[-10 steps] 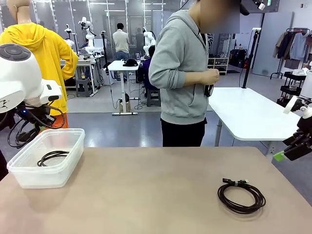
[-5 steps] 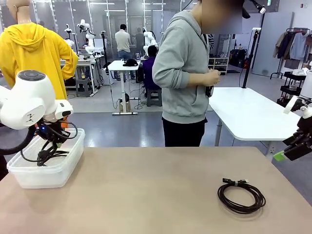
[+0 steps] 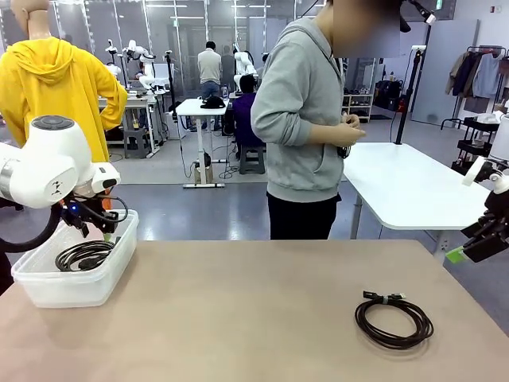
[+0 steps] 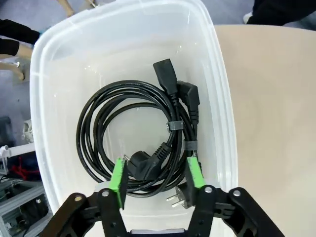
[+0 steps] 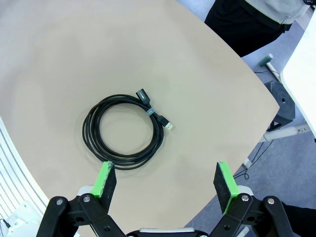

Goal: Organize and store the cables.
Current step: Place the Power Cable into the Organizing box, then place the USB Extension Cable into the Organizing box.

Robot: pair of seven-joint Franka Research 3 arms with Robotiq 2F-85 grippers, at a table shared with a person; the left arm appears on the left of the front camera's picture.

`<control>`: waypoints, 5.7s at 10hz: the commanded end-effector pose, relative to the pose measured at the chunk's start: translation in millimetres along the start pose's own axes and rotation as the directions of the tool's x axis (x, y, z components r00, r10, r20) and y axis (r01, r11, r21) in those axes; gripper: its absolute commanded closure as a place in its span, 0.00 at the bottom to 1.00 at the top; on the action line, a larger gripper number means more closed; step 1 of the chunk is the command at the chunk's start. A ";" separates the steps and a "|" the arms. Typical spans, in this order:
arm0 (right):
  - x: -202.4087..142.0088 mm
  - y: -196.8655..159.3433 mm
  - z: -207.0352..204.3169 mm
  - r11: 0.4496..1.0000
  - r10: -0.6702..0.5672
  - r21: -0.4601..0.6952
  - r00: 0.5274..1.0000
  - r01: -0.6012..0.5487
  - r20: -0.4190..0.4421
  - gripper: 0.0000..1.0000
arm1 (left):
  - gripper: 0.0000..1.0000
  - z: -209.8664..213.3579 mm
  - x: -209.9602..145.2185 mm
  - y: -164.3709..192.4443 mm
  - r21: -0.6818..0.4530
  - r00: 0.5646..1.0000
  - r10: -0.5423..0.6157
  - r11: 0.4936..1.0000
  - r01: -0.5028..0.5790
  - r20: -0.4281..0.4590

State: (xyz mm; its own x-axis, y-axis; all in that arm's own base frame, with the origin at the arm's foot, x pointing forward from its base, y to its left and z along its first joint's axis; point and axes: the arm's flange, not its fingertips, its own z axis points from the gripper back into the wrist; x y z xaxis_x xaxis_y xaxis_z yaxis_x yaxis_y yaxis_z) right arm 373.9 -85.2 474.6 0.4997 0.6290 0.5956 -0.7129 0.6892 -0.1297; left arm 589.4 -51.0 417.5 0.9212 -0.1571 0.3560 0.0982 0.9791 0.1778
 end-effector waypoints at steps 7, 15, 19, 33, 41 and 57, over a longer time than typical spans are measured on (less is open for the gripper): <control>2.2 1.8 0.4 1.000 -0.020 0.001 1.000 0.020 -0.017 0.00 | 0.00 16.9 -1.1 6.9 -0.016 1.000 0.016 1.000 -0.016 0.020; 2.2 1.8 0.4 1.000 -0.020 0.001 1.000 0.020 -0.017 0.00 | 0.00 16.9 -1.1 6.9 -0.016 1.000 0.016 1.000 -0.016 0.020; 2.2 1.8 0.4 1.000 -0.020 0.001 1.000 0.020 -0.017 0.00 | 0.00 16.9 -1.1 6.9 -0.016 1.000 0.016 1.000 -0.016 0.020; 72.4 17.9 -5.1 0.925 0.380 0.037 0.916 -0.378 -0.130 0.00 | 0.00 149.0 -151.4 3.6 -0.329 0.890 -0.252 0.863 0.384 0.379; 69.0 21.7 -3.9 0.936 0.352 0.032 0.928 -0.351 -0.125 0.00 | 0.00 163.8 -164.3 -38.6 -0.233 0.667 -0.576 0.649 0.725 0.471; 69.0 21.7 -3.9 0.936 0.352 0.032 0.928 -0.351 -0.125 0.00 | 0.00 152.5 -86.8 -213.5 -0.177 0.323 -0.833 0.271 0.946 0.449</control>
State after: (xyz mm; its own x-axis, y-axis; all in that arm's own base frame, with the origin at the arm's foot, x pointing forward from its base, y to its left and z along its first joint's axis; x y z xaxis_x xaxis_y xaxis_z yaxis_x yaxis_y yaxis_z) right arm 394.3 -25.3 510.1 0.2728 0.8711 0.4083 -0.8580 0.4123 -0.3062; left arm 399.4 -240.6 487.6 0.1039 -0.9092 0.4032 0.9471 0.2143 0.2391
